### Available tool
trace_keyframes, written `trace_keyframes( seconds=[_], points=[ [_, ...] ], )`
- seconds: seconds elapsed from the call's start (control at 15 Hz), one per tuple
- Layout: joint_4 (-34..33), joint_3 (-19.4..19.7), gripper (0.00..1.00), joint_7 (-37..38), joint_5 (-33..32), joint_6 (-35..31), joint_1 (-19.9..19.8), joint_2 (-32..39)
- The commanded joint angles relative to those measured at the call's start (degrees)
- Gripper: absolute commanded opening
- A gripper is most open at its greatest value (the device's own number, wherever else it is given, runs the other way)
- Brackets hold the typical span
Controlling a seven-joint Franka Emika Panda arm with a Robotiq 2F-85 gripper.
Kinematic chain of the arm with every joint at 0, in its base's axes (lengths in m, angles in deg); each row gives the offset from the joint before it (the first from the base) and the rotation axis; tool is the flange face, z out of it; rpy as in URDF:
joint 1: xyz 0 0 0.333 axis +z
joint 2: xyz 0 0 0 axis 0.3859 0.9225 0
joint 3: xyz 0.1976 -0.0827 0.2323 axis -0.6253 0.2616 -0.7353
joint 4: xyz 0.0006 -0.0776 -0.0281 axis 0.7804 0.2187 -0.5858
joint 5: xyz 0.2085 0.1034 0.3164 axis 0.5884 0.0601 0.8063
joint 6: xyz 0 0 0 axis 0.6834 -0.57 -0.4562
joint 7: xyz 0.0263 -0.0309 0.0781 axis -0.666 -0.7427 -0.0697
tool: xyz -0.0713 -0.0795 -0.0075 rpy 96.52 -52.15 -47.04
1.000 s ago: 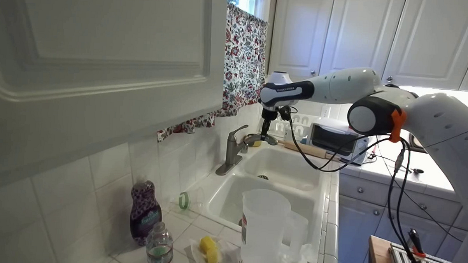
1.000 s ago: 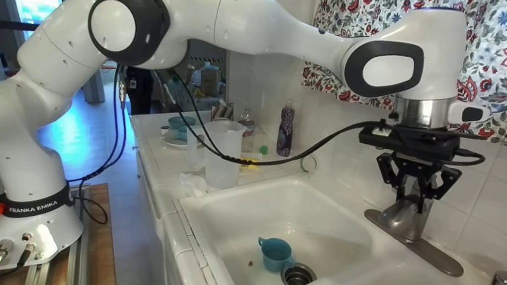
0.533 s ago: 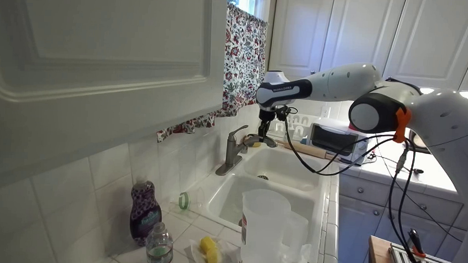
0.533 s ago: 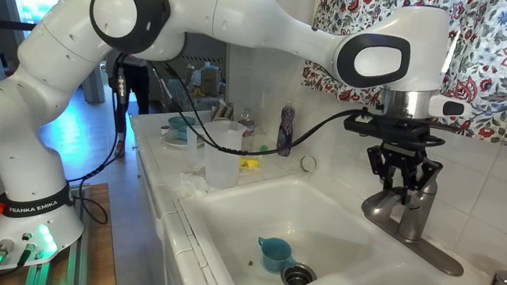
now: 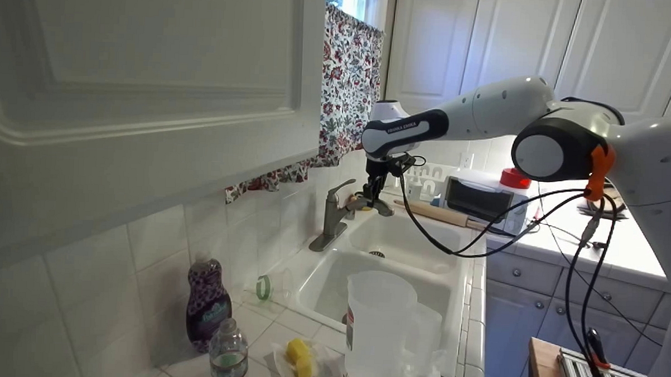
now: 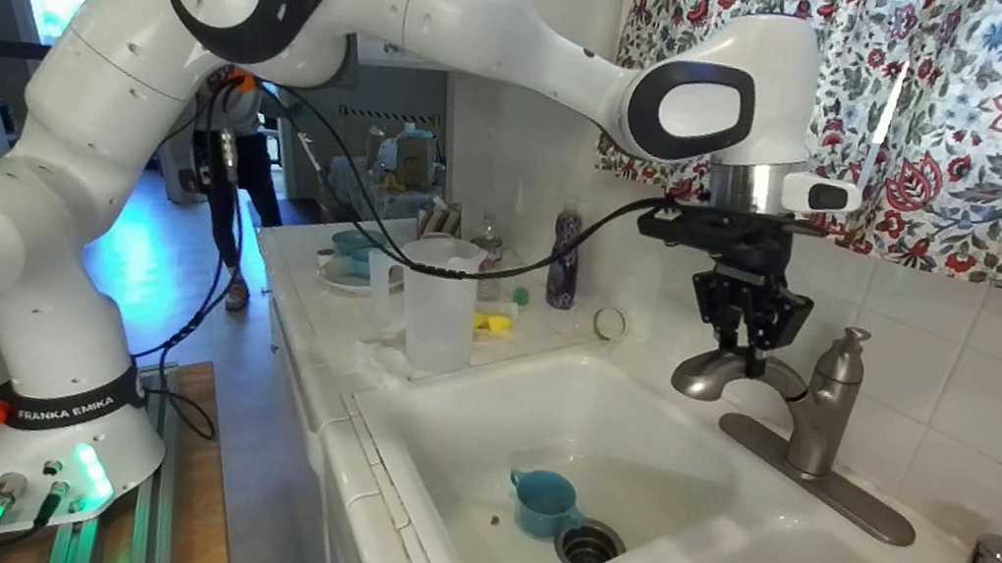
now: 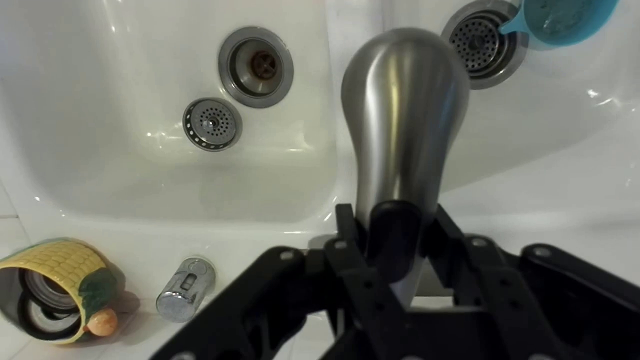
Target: Push the faucet to the left.
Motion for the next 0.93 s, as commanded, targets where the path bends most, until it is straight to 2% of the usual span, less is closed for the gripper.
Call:
trace_keyframes(
  seconds=[0.0,0.2,0.27,0.4,0.87],
  points=[
    [12.38,0.36,0.13,4.35,-1.66,-1.21,5.58,-8.6],
    [16.68,0.81,0.13,10.14,-2.7,-3.05,9.28,-11.4],
    [17.44,-3.41,0.13,13.81,-5.54,-2.88,6.92,-12.77],
    [18.98,-5.12,0.13,18.43,-5.53,-2.27,6.83,-14.12],
    [25.0,-7.52,0.13,29.89,-4.44,-5.59,6.62,-17.38]
  ],
)
